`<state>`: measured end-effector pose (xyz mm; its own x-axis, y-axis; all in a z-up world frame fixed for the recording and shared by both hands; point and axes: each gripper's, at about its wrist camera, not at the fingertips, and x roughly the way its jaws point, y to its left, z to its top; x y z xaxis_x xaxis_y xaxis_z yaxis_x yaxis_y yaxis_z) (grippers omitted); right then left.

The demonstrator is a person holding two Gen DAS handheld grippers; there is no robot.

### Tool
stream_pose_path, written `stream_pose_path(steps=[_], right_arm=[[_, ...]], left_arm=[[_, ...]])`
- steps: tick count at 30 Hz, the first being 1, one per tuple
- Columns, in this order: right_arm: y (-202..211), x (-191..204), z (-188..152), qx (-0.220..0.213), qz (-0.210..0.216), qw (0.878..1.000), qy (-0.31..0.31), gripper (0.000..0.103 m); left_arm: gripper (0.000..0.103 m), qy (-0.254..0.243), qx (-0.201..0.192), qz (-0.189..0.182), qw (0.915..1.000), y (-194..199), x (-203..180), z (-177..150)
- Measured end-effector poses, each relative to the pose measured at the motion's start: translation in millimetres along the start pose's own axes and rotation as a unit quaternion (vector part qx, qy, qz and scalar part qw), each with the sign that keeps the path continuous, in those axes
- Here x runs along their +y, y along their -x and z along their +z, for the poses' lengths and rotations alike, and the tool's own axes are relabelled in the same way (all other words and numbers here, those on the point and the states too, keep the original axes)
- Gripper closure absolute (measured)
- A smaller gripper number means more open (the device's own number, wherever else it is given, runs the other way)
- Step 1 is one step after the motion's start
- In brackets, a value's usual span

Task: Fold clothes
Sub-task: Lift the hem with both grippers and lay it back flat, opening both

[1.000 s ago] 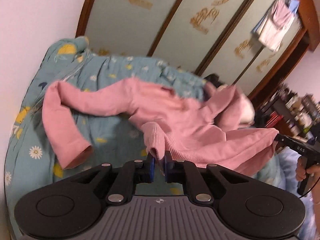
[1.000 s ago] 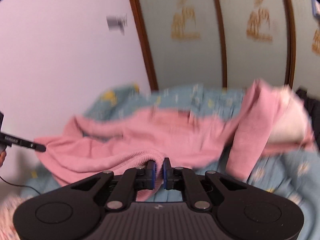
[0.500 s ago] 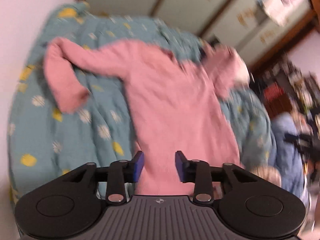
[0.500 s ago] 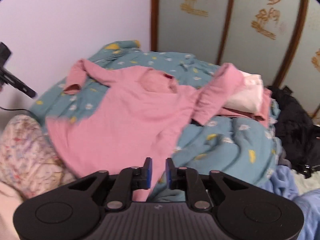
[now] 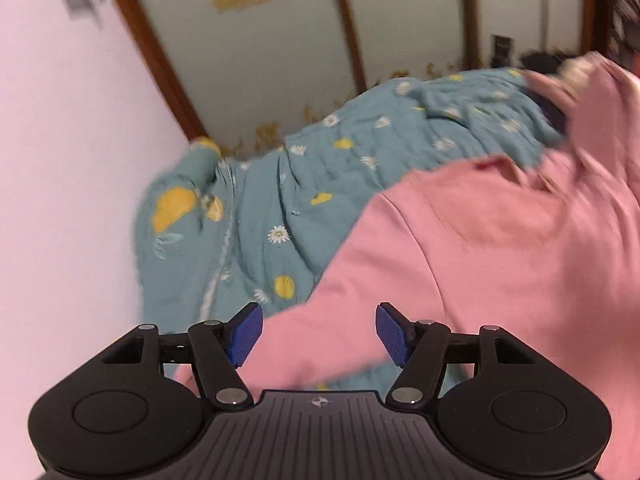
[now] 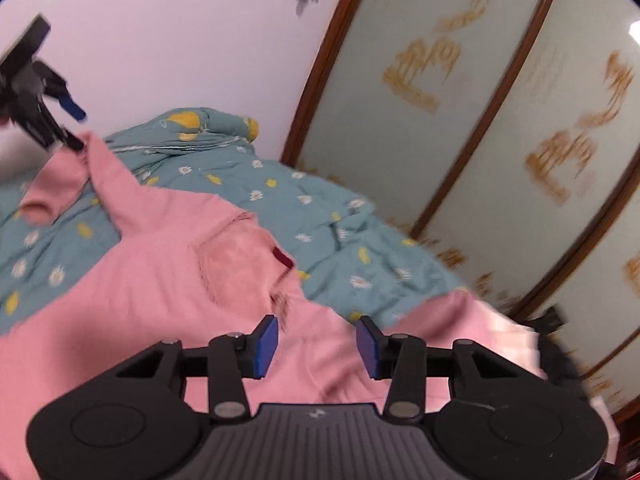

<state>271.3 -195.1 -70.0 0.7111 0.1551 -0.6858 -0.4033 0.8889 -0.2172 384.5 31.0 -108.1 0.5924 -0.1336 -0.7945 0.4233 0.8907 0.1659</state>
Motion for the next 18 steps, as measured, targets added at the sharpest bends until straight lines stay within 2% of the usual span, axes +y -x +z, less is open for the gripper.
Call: stream_pose_path(steps=[2, 4, 5, 6, 10, 14, 16, 17, 18], right_arm=[[-34, -4, 10, 0.016, 0.022, 0.999, -0.017, 0.061], [-98, -21, 22, 0.058, 0.054, 0.995, -0.063, 0.061], [-104, -24, 22, 0.063, 0.057, 0.994, -0.064, 0.061], [-137, -26, 24, 0.087, 0.063, 0.992, -0.066, 0.061], [-213, -16, 26, 0.113, 0.043, 0.991, -0.058, 0.061], [-254, -16, 26, 0.131, 0.030, 0.988, -0.079, 0.065], [-276, -19, 24, 0.153, 0.025, 0.983, -0.097, 0.101], [-281, -22, 25, 0.155, 0.027, 0.982, -0.102, 0.101], [-281, -23, 24, 0.150, 0.027, 0.982, -0.110, 0.101]], left_arm=[[0.041, 0.004, 0.002, -0.021, 0.9998, -27, 3, 13], [0.041, -0.020, 0.010, -0.031, 0.9993, -59, -4, 26], [0.041, -0.029, 0.014, -0.033, 0.9989, -69, -8, 30], [0.041, -0.038, 0.018, -0.036, 0.9985, -80, -13, 33], [0.043, -0.061, 0.032, -0.043, 0.9967, -140, -28, 40], [0.047, -0.043, 0.042, -0.067, 0.9959, -170, -27, 39], [0.057, -0.035, 0.046, -0.078, 0.9953, -182, -26, 36], [0.075, -0.037, 0.045, -0.075, 0.9955, -183, -26, 35], [0.085, -0.041, 0.040, -0.068, 0.9960, -182, -28, 34]])
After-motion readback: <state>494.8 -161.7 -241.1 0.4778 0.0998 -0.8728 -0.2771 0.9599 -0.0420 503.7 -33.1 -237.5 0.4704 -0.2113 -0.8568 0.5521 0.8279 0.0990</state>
